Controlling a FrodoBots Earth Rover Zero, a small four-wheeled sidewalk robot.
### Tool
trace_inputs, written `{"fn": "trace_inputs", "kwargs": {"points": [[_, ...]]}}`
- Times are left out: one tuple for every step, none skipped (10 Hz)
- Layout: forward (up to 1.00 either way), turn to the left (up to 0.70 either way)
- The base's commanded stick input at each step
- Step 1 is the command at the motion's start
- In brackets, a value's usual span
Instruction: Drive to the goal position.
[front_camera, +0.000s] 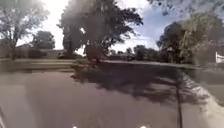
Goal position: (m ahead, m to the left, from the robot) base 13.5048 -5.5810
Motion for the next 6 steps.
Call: {"fn": "trace_inputs", "kwargs": {"points": [[0.70, -0.03], [0.70, -0.03], [0.70, -0.03], [0.70, -0.04], [0.70, -0.10], [0.70, -0.30]]}}
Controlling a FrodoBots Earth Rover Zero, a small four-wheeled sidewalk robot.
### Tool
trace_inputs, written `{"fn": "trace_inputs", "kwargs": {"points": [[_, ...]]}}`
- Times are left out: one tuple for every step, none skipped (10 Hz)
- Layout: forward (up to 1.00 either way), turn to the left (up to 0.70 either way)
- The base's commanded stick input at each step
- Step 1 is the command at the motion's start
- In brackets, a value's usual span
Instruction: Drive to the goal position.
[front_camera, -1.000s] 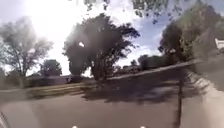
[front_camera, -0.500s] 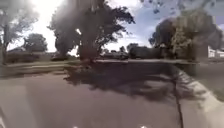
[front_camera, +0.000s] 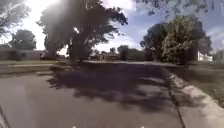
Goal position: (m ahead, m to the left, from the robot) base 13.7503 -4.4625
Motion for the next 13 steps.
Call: {"fn": "trace_inputs", "kwargs": {"points": [[0.70, -0.23], [0.70, -0.04], [0.70, 0.00], [0.70, 0.00], [0.70, -0.06], [0.70, -0.25], [0.70, -0.30], [0.70, -0.31], [0.70, -0.31], [0.70, -0.31], [0.70, -0.31], [0.70, -0.26], [0.70, -0.09]]}}
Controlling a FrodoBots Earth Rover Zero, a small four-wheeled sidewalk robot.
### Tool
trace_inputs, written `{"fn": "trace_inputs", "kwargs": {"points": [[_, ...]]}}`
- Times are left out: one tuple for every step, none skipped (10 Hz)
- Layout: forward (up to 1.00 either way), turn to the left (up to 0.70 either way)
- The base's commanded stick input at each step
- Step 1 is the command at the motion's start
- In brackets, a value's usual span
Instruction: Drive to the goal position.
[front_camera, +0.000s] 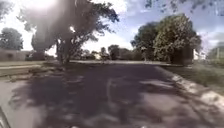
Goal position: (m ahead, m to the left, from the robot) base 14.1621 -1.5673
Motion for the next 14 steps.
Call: {"fn": "trace_inputs", "kwargs": {"points": [[0.70, 0.00], [0.70, 0.00], [0.70, 0.00], [0.70, 0.00], [0.70, 0.00], [0.70, 0.00], [0.70, 0.00], [0.70, -0.02], [0.70, -0.14], [0.70, -0.31], [0.70, -0.26], [0.70, -0.05], [0.70, 0.00], [0.70, 0.00]]}}
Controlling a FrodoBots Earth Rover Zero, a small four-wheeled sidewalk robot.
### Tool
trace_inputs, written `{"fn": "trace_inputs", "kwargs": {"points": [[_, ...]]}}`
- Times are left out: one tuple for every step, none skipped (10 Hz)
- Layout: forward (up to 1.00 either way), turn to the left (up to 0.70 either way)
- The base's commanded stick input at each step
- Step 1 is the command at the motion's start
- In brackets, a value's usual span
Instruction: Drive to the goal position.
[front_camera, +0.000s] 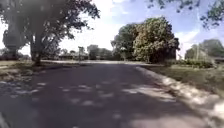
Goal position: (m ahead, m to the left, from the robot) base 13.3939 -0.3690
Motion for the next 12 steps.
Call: {"fn": "trace_inputs", "kwargs": {"points": [[0.70, 0.00], [0.70, 0.00], [0.70, 0.00], [0.70, 0.00], [0.70, 0.00], [0.79, 0.00], [0.85, 0.00], [0.87, 0.00], [0.95, 0.00], [1.00, 0.00], [1.00, 0.00], [1.00, 0.00]]}}
